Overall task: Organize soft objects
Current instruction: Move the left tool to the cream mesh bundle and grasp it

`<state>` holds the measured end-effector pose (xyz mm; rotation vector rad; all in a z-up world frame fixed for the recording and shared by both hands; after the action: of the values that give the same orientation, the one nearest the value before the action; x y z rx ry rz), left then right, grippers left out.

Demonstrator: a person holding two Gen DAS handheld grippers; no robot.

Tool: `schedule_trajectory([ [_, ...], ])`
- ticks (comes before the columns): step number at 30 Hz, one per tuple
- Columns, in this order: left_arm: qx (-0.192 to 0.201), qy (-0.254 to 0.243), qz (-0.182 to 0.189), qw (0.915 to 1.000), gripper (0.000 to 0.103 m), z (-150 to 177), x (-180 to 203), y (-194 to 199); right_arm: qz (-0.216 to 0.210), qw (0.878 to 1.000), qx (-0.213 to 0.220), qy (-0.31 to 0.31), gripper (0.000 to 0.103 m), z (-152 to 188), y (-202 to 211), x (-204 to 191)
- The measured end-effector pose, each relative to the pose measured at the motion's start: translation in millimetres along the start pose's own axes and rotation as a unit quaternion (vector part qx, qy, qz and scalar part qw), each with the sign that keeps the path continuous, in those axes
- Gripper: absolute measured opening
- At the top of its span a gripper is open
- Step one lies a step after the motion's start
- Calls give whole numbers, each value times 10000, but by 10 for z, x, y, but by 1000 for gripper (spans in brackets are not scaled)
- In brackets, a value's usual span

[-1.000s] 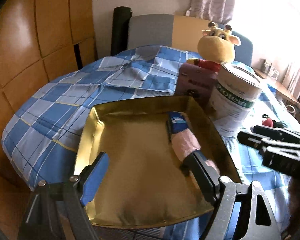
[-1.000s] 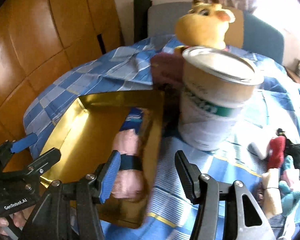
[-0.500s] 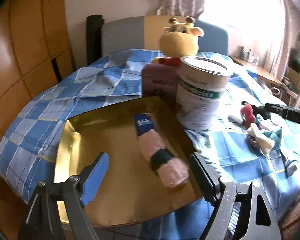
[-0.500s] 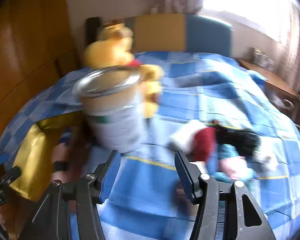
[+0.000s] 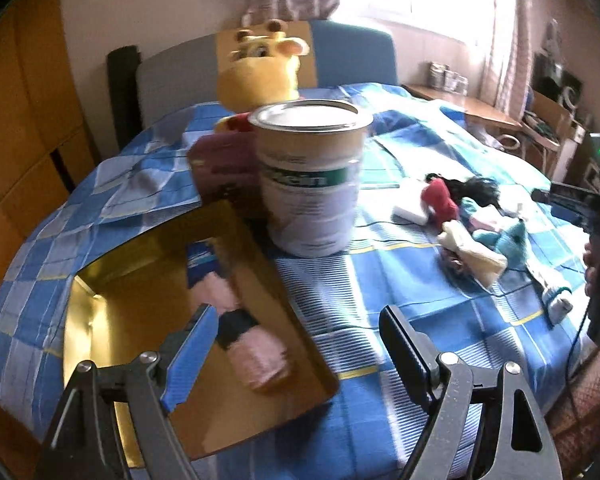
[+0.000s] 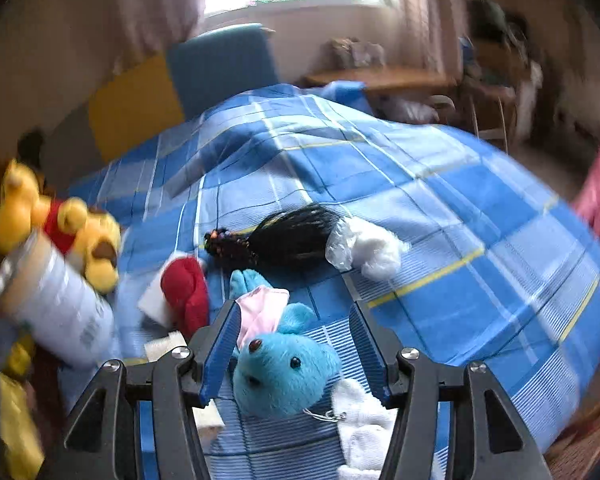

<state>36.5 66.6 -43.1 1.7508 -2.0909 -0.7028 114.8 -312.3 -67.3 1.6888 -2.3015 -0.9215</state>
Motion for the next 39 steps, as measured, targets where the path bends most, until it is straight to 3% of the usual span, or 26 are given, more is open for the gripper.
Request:
schedule_trajectory([
  [13,-436,-277,838,9951,83,-2,756,-324,71,9987,-196,-456,57,61,-20,165],
  [19,-762,-190,1437,9865,75,25,1173,-530,52,9975,-290,-646,57,69,-40,215],
  [23,-1035,39,1703,9799,75,8,1441,-772,22,9962,-328,-803,57,69,-53,259],
  [28,-1373,387,1767,9739,76,-28,1705,-1105,-41,9928,-338,-1147,57,58,-51,353],
  [32,-1472,428,1759,9724,89,-88,1931,-1295,-87,9908,-398,-1294,57,64,-80,387],
  [36,-1622,371,1604,9729,91,-81,2114,-1537,-167,9904,-444,-1297,57,73,-90,365],
  [37,-1658,246,1518,9741,88,-60,2145,-1601,-181,9905,-452,-1287,57,75,-94,363],
  [39,-1821,48,1542,9711,63,32,2183,-1685,-201,9905,-488,-1268,57,87,-109,352],
])
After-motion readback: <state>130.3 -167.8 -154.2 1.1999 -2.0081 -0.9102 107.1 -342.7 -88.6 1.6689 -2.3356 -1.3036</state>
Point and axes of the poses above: each gripper's, at about its wrist camera, not at the fingertips, and y roughly against the way its jaws point, x to its right, z to its underside, the point moved 7 cm from there along -y, roughly the way its jaws point, and after that the axes turned 12 degrees about x, right-handed, at the moved point
